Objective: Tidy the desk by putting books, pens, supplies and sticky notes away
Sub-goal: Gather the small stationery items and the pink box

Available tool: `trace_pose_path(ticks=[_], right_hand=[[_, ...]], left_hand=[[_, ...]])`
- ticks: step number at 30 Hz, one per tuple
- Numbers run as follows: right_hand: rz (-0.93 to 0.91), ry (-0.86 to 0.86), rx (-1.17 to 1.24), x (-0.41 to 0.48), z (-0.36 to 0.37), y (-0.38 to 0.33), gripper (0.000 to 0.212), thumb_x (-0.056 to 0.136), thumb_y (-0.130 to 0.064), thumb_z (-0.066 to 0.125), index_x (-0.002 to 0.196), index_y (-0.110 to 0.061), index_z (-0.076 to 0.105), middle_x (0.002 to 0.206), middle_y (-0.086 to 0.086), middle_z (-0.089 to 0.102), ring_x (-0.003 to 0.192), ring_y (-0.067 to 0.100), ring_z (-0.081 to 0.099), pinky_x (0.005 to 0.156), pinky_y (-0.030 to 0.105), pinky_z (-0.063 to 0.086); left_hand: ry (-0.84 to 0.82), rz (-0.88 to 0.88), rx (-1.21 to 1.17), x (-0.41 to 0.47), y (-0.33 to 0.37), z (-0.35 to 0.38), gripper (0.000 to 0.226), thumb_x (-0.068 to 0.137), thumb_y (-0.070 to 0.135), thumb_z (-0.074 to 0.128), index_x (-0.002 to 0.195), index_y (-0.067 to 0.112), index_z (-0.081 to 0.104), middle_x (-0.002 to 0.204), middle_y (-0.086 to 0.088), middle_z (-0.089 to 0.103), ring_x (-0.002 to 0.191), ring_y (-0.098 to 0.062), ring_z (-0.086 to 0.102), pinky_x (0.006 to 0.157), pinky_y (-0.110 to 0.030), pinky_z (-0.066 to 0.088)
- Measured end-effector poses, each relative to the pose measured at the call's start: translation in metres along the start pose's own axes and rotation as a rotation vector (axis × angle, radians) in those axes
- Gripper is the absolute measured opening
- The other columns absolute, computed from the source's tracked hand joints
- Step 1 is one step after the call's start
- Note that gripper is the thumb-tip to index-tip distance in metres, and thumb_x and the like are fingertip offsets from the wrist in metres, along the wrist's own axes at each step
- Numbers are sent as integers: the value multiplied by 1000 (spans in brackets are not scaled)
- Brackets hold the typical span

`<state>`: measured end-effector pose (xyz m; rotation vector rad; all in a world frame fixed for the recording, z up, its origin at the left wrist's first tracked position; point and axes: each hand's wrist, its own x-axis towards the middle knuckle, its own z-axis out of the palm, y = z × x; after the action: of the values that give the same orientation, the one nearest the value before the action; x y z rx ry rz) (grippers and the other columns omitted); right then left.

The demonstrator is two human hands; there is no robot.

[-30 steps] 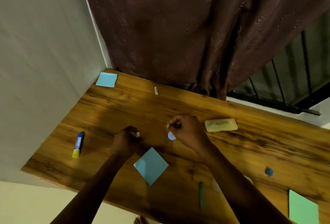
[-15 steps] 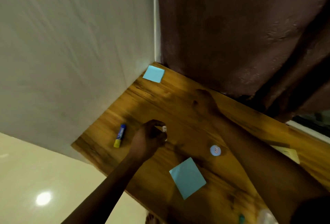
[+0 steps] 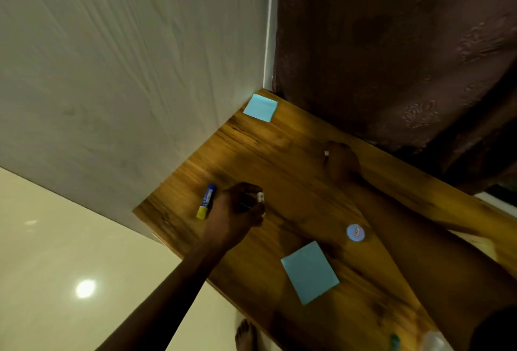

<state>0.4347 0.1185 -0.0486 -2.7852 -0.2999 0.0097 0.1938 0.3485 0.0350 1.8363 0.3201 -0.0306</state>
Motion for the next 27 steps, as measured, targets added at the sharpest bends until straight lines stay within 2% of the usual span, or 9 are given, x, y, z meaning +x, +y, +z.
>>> trace_pose_path(ticks=[2,5,9,11,14,16,21,24,27], right_hand=[[56,49,181,-18,-12,-7,32,98,-8,58,128,-4,66,129,20,66,122,42,59,102,49,48],[174,29,524,-52,-39,-17,24,90,-3,66,110,-16,70,110,10,74,102,32,71,88,48,59],[329,-23,965,-132,-90,-18,34,89,2,72,115,-19,66,103,7,75,90,24,74,74,36,61],[355,-23,1119,-181,-116,-11,33,90,7,69,115,-14,68,101,8,75,88,20,73,69,30,61],[419,24,1196,-250,-146,10,34,89,4,72,120,-10,71,107,12,76,96,23,75,79,38,63],[482,53,1253,-290,-161,25,32,89,-2,74,120,-12,72,108,11,76,100,25,74,86,43,63],[614,188,1298,-365,-183,66,31,90,-1,73,120,-10,72,107,17,75,100,29,75,86,42,62],[653,238,1175,-394,-181,87,29,90,1,73,116,-12,72,100,12,78,96,26,76,81,37,64],[611,235,930,-414,-170,105,27,89,-5,76,112,-18,71,96,3,79,90,18,77,76,39,65]], left_hand=[[-22,-3,-14,-1,6,6,22,94,16,70,116,20,67,84,-2,77,72,-20,76,75,-50,63],[-64,35,-39,-4,17,18,23,93,13,70,116,17,66,82,-5,77,72,-22,76,75,-51,63],[-139,82,-53,-14,32,47,23,93,15,72,115,19,68,84,-7,78,74,-24,77,75,-52,63],[-187,99,-57,-21,41,67,23,92,14,72,115,18,68,84,-8,77,75,-25,77,74,-50,63],[-256,98,-75,-33,55,98,23,91,7,73,113,13,69,83,-12,76,75,-27,76,68,-39,63],[-311,93,-64,-43,63,120,23,90,7,73,110,17,70,81,-10,76,73,-27,76,68,-36,63],[-406,121,-25,-70,76,173,21,89,11,74,107,22,72,80,-3,77,69,-24,76,73,-48,64],[-457,120,3,-83,80,197,27,87,7,73,109,22,71,80,-3,77,70,-23,76,75,-52,63],[-511,146,62,-97,81,215,28,87,10,72,110,26,70,81,2,77,71,-17,76,77,-48,63]])
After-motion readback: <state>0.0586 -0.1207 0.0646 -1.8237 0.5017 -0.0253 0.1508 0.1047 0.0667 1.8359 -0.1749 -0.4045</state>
